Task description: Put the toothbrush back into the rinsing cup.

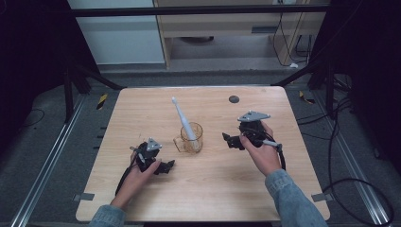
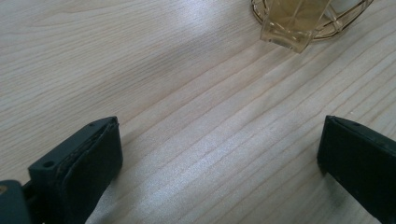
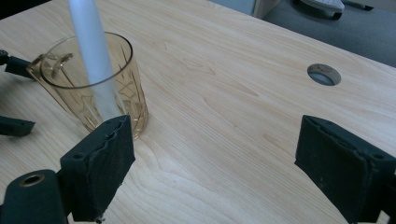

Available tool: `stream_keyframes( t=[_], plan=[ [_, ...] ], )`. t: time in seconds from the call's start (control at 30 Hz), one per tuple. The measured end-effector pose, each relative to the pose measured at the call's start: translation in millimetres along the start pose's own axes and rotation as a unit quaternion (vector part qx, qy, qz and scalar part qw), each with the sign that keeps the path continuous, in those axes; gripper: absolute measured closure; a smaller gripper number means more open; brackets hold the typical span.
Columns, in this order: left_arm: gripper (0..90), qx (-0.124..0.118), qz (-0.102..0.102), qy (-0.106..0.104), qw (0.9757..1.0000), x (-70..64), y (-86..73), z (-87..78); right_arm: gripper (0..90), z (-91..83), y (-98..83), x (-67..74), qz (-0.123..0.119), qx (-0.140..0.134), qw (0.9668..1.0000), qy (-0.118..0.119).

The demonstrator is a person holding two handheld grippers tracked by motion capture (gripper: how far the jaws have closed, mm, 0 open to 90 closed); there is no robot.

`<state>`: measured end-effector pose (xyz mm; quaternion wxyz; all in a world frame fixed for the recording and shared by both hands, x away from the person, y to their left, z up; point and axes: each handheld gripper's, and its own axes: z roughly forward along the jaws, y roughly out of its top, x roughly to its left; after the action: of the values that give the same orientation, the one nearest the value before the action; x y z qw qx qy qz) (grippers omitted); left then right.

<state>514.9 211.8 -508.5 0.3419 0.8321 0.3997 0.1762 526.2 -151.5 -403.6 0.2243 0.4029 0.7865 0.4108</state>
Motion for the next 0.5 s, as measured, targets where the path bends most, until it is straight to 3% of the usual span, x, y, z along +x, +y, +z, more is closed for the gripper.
stream_keyframes(
  t=[0.5],
  plan=[
    [0.0,0.000,0.000,0.000,1.0000,0.0,0.0,0.0,11.3,-0.2,-29.8,-17.5,0.027,0.022,0.9992,-0.020]
  ],
)
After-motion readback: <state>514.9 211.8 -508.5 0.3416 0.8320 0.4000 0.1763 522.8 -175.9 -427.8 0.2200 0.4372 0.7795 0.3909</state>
